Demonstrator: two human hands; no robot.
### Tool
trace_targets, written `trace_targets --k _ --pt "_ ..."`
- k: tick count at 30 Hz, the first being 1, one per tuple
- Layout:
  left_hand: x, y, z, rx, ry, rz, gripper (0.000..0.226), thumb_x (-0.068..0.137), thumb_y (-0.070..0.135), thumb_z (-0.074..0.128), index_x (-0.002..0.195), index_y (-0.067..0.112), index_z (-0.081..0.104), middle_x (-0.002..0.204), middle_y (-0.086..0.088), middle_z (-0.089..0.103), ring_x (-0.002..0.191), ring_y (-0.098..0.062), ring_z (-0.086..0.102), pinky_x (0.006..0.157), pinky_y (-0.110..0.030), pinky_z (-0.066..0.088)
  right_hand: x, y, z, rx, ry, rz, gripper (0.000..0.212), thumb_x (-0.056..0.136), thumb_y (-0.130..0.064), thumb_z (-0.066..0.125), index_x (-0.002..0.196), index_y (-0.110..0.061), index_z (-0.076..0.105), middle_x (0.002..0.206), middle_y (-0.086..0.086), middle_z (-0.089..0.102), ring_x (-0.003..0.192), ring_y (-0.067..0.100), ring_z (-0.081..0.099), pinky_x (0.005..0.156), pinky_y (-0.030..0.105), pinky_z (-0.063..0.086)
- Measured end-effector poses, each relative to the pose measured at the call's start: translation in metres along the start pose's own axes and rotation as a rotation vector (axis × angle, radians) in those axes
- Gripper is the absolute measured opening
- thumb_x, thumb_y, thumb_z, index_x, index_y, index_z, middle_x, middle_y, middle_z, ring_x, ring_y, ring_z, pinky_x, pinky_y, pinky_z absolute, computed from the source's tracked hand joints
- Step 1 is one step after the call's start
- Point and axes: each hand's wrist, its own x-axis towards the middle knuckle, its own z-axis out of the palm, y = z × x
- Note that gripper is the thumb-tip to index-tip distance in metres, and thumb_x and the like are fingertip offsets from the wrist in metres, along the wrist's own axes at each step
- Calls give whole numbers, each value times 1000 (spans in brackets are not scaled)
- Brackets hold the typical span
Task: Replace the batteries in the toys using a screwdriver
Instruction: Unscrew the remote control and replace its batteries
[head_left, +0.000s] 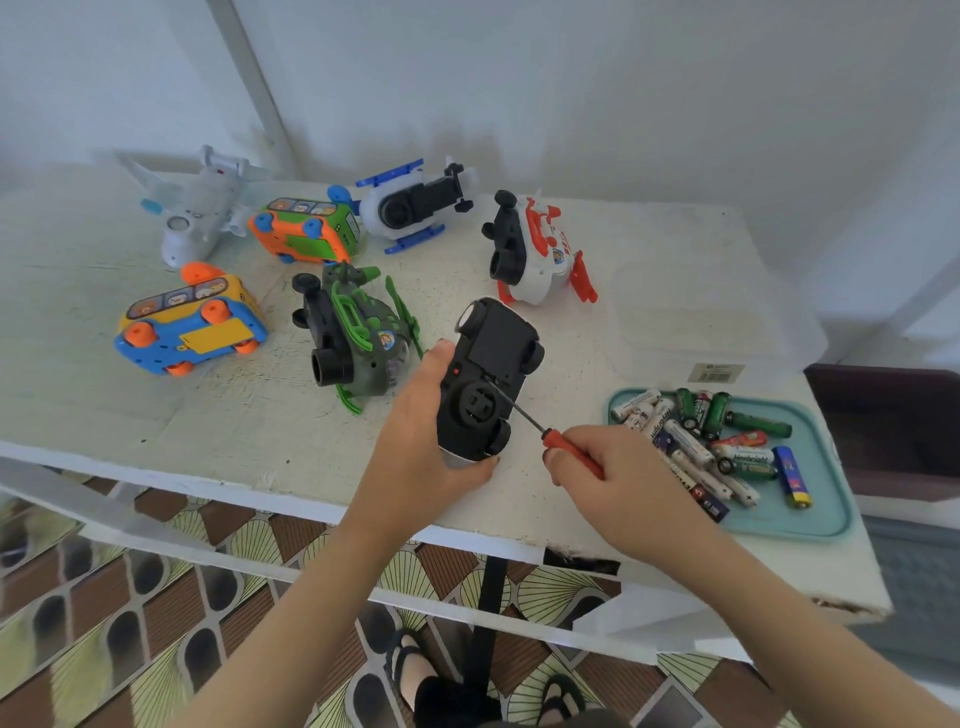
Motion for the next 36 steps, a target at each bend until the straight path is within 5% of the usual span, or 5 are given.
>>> trace_targets --k 10,14,23,28,36 --pt "2 1 2 3 39 4 99 69 17 87 148 4 30 138 0 44 128 -13 41 103 -1 24 8 -4 -4 203 -65 131 35 94 -17 51 59 -15 55 41 -10 33 38 6 27 44 22 25" --pt "2 4 1 -60 44 -31 97 69 25 83 149 13 29 136 4 46 122 2 43 100 -1 29 8 -2 2 276 -68 145 35 95 -18 51 61 -15 56 43 -7 34 38 7 28 43 21 25" --pt "11 -7 -11 -132 -4 -47 102 60 25 84 148 11 34 139 0 52 127 -2 48 101 -10 38 7 6 21 90 -2 -19 34 96 -23 50 68 -4 49 54 -6 38 46 5 34 47 19 28" --pt "9 -5 -10 -179 16 -43 98 60 23 83 145 11 36 131 17 51 120 14 47 95 -5 39 1 7 36 -2 53 -58 29 99 -28 45 71 -24 43 56 -9 43 49 2 43 48 17 34" --pt "5 -7 -3 -217 100 -33 98 58 9 89 138 22 34 121 36 48 114 20 47 90 0 38 -1 6 39 -87 34 -85 24 100 -32 40 77 -29 38 61 -7 47 48 6 40 48 20 30"
